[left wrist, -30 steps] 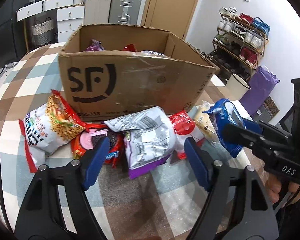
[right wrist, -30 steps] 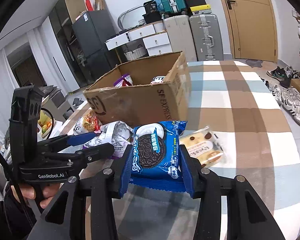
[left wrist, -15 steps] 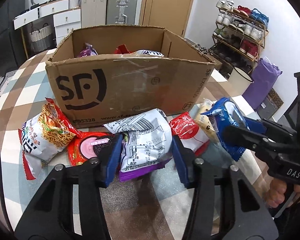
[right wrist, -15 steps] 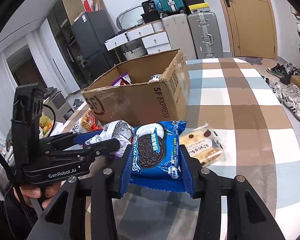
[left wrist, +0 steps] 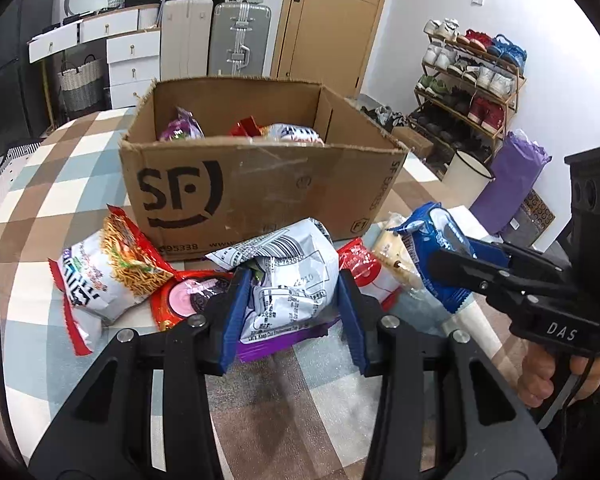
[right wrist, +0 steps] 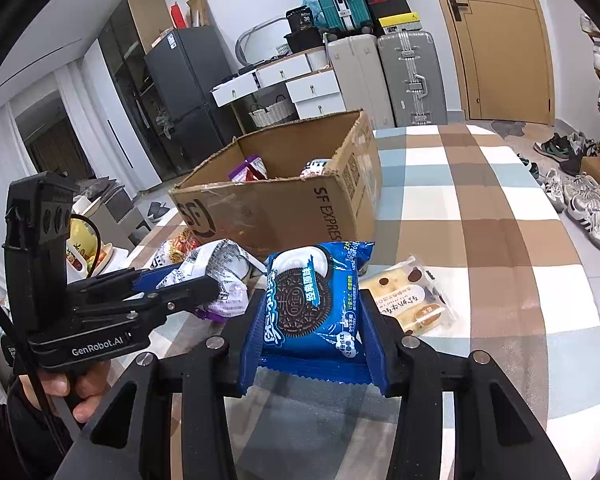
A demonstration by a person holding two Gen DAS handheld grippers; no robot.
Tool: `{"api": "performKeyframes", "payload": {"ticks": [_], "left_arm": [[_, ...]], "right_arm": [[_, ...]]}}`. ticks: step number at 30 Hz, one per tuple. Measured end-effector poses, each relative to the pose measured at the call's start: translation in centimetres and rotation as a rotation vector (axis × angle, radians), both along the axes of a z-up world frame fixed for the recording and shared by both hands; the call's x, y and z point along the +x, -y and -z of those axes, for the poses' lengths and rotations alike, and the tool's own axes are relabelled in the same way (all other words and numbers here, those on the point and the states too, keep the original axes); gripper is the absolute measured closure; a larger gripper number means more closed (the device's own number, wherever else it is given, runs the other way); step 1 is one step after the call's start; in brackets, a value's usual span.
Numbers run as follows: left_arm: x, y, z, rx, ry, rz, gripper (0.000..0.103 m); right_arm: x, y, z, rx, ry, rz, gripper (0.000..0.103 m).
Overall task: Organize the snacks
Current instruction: 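Lift the blue Oreo pack and silver bag and carry them over the box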
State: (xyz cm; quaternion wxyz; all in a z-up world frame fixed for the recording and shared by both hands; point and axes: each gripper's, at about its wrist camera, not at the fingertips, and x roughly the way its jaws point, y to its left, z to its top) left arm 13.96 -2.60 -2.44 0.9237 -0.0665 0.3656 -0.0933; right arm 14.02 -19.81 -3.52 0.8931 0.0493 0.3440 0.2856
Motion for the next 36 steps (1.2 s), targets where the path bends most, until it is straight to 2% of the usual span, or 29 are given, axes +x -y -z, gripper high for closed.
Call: {"api": "performKeyframes", "payload": {"ticks": [12, 22, 36], "left_arm": [[-2.8, -1.6, -3.6, -0.019, 0.084, 0.001, 0.063], [-2.8, -3.7, -6.6, -0.031, 0.125, -0.028, 0.063], [-1.1, -6.5, -12.1, -0.001, 0.196, -0.072, 0.063]], "right_arm": [[-0.5, -0.3, -1.3, 0.002, 0.034, -0.001, 0.059], [0.3, -1.5, -3.7, 0.007, 0.071, -0.018, 0.059], [3.2, -3.5, -7.3, 0.014, 0.116, -0.042, 0.059]]}}
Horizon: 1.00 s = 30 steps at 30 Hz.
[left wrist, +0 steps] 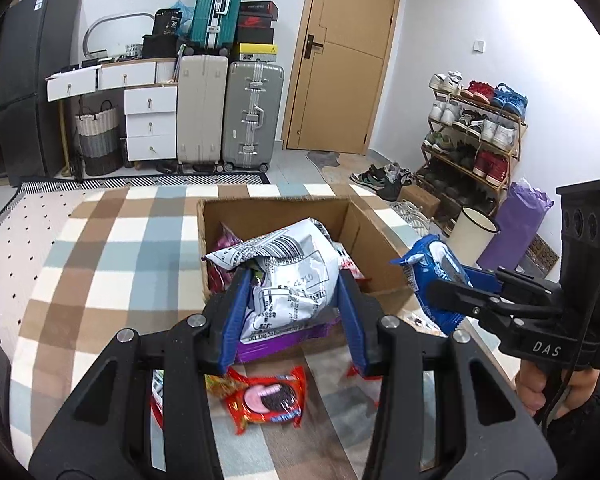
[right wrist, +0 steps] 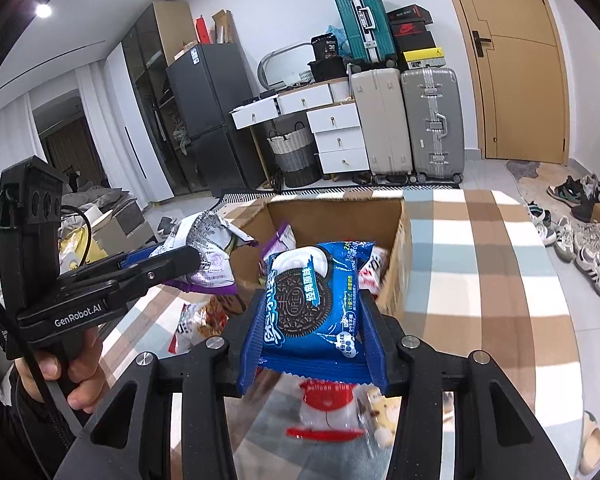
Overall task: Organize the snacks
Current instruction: 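Lift the blue Oreo pack and silver bag and carry them over the box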
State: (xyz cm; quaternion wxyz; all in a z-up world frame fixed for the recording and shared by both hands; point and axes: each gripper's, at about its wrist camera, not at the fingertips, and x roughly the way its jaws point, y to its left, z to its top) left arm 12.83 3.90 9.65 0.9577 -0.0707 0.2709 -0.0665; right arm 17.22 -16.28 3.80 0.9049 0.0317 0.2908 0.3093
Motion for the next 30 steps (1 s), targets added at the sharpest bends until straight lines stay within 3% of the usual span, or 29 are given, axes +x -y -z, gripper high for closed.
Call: {"api": "performKeyframes", "payload": {"ticks": [14, 30], "left_arm": [[4.6, 0.1, -2.0, 0.02, 0.012, -0.011, 0.063], [10.3, 0.2, 1.2, 0.043, -0.042, -0.022, 0.063]], "right_arm": [[2.4, -2.3, -1.6, -0.005, 0.011, -0.024, 0.059], [5.9, -2.9, -0.8, -0.007, -0.036, -0.002, 0.059]]}}
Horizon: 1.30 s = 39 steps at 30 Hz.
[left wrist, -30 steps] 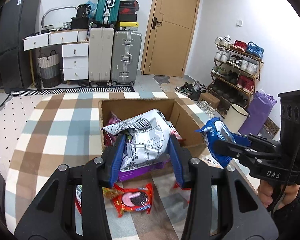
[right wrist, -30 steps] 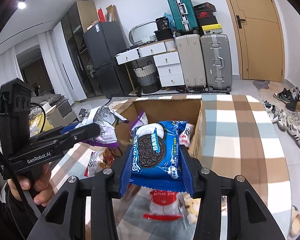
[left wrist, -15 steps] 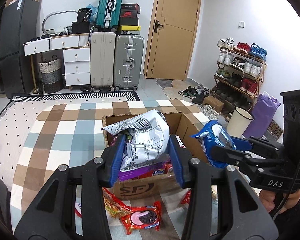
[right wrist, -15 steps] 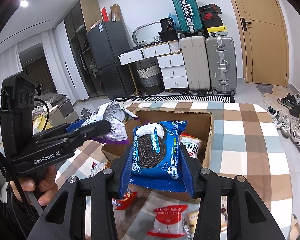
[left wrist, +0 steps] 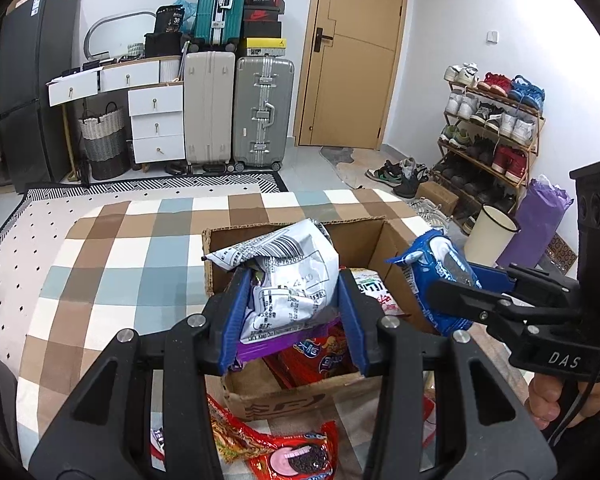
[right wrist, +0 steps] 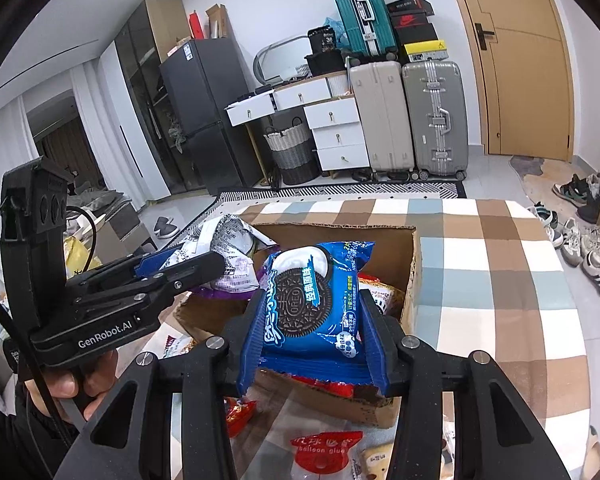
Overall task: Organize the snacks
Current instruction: 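Lift the blue Oreo pack and silver bag and carry them over the box, then open both grippers to drop the packs into the box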
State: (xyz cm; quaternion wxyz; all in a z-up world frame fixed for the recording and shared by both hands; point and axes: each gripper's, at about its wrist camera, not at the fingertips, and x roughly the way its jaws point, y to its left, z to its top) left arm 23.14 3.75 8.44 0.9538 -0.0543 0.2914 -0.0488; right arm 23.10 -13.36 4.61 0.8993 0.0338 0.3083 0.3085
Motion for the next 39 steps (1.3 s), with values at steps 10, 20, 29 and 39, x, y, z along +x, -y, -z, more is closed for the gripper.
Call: {"api": "performKeyframes", "payload": {"ticks": [10, 20, 29, 39], "left_arm": [[2.5, -0.4, 3.2, 0.003, -0.041, -0.002, 0.062], [3.6, 0.1, 5.4, 0.029, -0.062, 0.014, 0.062], [3.6, -0.4, 6.3, 0.02, -0.076, 0.019, 0.062], [2.8, -0.1, 6.6, 0.033, -0.088, 0.031, 0.058]], "right_arm": [[2.1, -0.7, 1.8, -0.018, -0.046, 0.0, 0.059], [2.6, -1.3, 3.2, -0.059, -0.037, -0.003, 0.059], [2.9, -1.0, 3.5, -0.055, -0.045, -0.009, 0.059], [2.2, -1.6, 3.1, -0.085, -0.009, -0.028, 0.053]]}}
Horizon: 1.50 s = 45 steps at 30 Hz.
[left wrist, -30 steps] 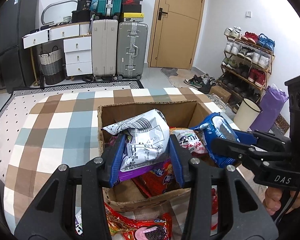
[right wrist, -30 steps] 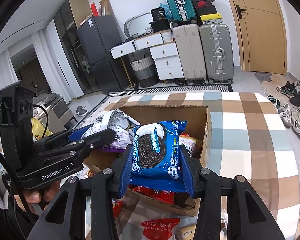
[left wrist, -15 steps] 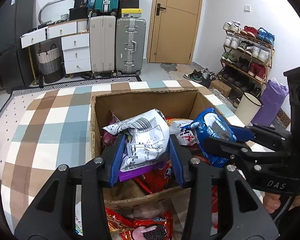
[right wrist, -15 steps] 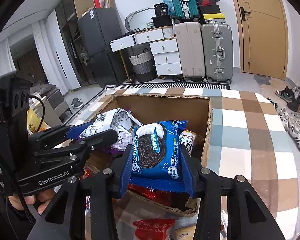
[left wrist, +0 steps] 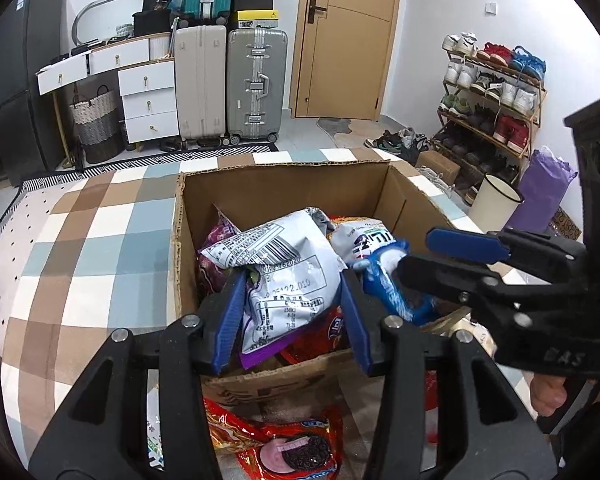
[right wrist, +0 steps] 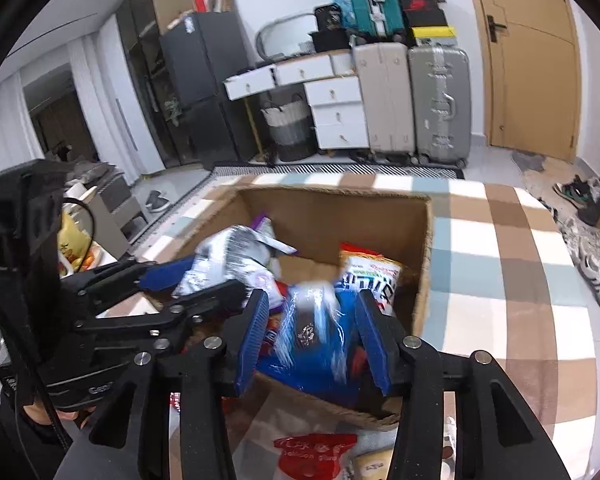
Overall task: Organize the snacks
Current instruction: 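Open both grippers to drop the packs into the box, then move both grippers back toward the remaining snacks on the rug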
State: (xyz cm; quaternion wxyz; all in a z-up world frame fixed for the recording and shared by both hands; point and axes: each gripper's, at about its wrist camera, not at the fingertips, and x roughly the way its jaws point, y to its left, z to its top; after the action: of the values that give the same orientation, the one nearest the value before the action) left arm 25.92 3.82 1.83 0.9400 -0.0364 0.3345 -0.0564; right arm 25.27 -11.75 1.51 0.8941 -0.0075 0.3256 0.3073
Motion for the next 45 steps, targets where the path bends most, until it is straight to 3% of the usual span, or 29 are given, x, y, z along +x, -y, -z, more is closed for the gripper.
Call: {"api": "performKeyframes", "payload": {"ticks": [2, 4, 5, 7, 9, 11, 22, 35, 45], "left_arm": [[-0.4, -0.1, -0.3, -0.003, 0.008, -0.003, 0.051], [-1.0, -0.4, -0.7, -0.011, 0.02, -0.011, 0.03], [-1.3, -0.5, -1.0, -0.011, 0.025, -0.022, 0.022], [-2.0, -0.8, -1.5, -0.033, 0.031, -0.013, 0.016], [-2.7, -0.8, -2.0, -0.027, 0.04, -0.023, 0.002], [-3.9, -0.9, -2.7, -0.016, 0.065, -0.048, 0.001], [-9.1, -1.6, -3.5, -0.005, 0.061, -0.094, 0.001], [-13.3, -2.1, 0.4, -0.01, 0.007, -0.138, 0.001], [-13.3, -1.1, 3.0, -0.018, -0.049, -0.13, 0.001]], "right_arm": [[-0.5, 0.2, -0.5, 0.001, 0.034, 0.013, 0.044], [-0.9, 0.6, -0.9, 0.005, 0.047, 0.022, 0.026], [-1.2, 0.8, -1.2, 0.005, 0.056, 0.028, 0.024], [-1.7, 1.3, -1.7, 0.011, 0.074, 0.041, 0.012], [-2.3, 2.3, -2.3, 0.023, 0.089, 0.069, 0.005], [-2.8, 3.1, -2.6, 0.035, 0.091, 0.09, 0.0], [-5.7, 5.3, -1.6, -0.014, 0.073, 0.122, 0.0], [-7.9, 6.5, 2.7, -0.067, -0.002, 0.127, 0.0], [-7.9, 6.7, 5.4, -0.109, -0.055, 0.124, 0.0]]}}
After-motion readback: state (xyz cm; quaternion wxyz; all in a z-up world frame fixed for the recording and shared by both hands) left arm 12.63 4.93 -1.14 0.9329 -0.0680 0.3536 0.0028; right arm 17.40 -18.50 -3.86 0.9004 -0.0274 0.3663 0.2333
